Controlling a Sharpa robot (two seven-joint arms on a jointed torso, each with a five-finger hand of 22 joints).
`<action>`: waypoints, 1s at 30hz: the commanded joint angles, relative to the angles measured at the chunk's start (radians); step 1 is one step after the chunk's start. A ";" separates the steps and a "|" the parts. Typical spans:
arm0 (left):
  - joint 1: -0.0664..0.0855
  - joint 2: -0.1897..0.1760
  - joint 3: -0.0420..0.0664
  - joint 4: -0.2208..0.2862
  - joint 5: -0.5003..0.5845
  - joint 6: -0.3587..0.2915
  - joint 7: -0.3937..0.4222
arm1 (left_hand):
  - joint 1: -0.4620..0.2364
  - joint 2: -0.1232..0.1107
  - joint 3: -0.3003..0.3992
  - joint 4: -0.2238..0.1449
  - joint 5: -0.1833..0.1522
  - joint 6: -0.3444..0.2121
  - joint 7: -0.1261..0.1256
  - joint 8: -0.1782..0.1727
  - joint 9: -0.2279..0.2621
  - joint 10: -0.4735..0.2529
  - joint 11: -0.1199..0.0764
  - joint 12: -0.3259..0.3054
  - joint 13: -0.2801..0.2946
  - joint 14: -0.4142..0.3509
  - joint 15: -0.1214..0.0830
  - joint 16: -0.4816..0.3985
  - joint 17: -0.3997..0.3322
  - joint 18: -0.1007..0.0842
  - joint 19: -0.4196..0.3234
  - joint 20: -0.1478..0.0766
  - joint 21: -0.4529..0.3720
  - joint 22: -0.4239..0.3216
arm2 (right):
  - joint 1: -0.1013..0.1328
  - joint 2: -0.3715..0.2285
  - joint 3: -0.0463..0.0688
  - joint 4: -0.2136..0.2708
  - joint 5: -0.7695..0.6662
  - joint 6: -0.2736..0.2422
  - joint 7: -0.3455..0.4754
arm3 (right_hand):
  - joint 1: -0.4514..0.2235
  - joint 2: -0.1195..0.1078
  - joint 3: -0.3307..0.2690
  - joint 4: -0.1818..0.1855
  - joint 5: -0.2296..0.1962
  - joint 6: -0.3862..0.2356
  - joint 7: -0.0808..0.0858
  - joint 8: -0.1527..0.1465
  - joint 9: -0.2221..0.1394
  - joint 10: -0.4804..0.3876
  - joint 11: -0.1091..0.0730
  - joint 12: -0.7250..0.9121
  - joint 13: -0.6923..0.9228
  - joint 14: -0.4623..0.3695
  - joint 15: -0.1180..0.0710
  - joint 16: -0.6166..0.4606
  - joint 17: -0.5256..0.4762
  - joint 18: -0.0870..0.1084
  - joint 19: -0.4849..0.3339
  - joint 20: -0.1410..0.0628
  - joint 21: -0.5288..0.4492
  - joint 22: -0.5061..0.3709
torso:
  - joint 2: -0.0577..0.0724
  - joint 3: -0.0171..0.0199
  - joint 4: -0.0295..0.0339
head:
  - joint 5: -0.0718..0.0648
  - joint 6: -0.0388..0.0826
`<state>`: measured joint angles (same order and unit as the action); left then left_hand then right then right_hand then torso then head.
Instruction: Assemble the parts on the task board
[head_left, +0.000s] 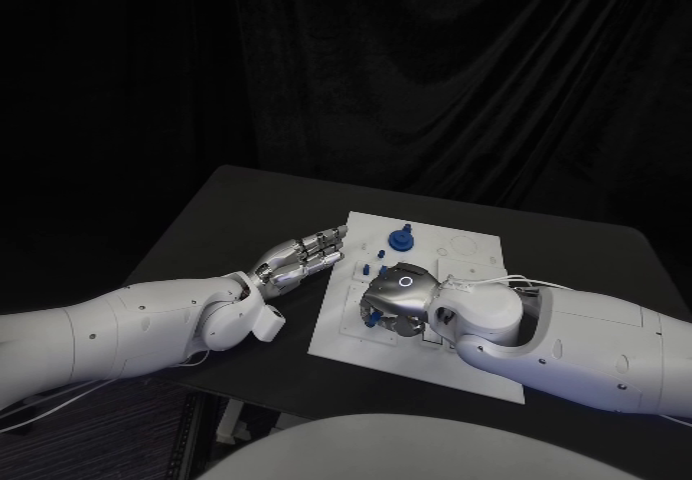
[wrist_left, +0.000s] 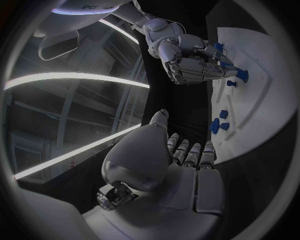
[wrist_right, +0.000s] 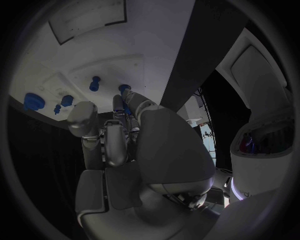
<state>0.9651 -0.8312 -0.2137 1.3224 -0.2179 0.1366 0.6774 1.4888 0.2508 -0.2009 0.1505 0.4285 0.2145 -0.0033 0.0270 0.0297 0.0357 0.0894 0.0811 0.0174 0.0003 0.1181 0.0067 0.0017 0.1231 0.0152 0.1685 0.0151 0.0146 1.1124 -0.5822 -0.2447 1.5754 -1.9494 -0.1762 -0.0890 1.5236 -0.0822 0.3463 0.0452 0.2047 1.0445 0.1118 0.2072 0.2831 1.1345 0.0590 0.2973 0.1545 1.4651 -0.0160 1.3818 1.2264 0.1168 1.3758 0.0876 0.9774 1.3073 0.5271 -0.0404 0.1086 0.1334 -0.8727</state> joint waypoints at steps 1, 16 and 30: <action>-0.002 0.004 0.001 0.000 0.006 0.014 0.021 | -0.005 0.004 -0.004 -0.001 -0.003 -0.002 0.004 0.003 0.000 -0.003 -0.005 -0.001 0.000 0.000 0.009 -0.007 -0.002 -0.006 -0.003 0.006 0.000 0.000 | -0.002 0.001 0.000 -0.005 -0.019 0.010 -0.025 | -0.003 -0.002 0.001 -0.004 0.004 0.020 0.010 0.007 0.053 0.006 -0.002 -0.004 0.001 0.004 -0.002 -0.004 -0.002 -0.008 -0.006 -0.002 -0.005 0.120 | -0.001 0.0003 0.0004 | 0.000 0.000; -0.005 0.007 0.001 -0.002 0.006 0.021 0.016 | -0.006 0.005 -0.004 -0.001 -0.004 -0.005 0.004 0.003 0.000 -0.004 -0.005 -0.002 0.000 0.000 0.013 -0.007 -0.002 -0.003 -0.003 0.014 0.000 0.000 | -0.030 0.019 0.000 -0.036 -0.019 0.005 -0.010 | -0.028 -0.006 0.006 0.001 -0.015 -0.031 0.018 -0.039 0.053 -0.020 0.008 -0.036 0.006 -0.003 0.007 -0.012 -0.011 -0.006 -0.017 0.005 -0.019 0.116 | -0.001 0.0002 0.0010 | 0.003 0.000; -0.008 0.008 0.001 -0.006 0.006 0.024 0.015 | -0.006 0.005 -0.004 -0.001 -0.007 -0.005 0.005 0.003 0.000 -0.005 -0.006 -0.003 0.000 0.000 0.016 -0.007 -0.002 -0.001 -0.002 0.018 0.000 0.000 | -0.041 0.000 0.000 -0.033 0.000 -0.061 0.002 | -0.069 -0.049 -0.022 0.021 -0.068 -0.473 -0.061 -0.150 -0.066 -0.279 0.069 -0.112 0.009 -0.078 0.047 -0.091 -0.124 0.020 -0.108 0.041 -0.205 0.073 | 0.000 0.0005 0.0005 | 0.002 0.000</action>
<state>0.9591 -0.8249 -0.2138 1.3151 -0.2178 0.1481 0.6765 1.4888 0.2508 -0.2009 0.1504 0.4285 0.2144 -0.0033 0.0270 0.0296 0.0324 0.0861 0.0811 0.0174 0.0003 0.1254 0.0067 0.0011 0.1235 0.0115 0.1792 0.0151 0.0145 1.0734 -0.5787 -0.2449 1.5374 -1.9560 -0.1954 -0.0859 1.4486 -0.1200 0.3297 0.0664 0.1390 0.6033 0.0561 0.0626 0.2286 0.8709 0.1255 0.1850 0.1607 1.3947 0.0290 1.3000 1.1145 0.1177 1.2773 0.1268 0.7914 1.3073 0.5268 -0.0403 0.1092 0.1357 -0.8727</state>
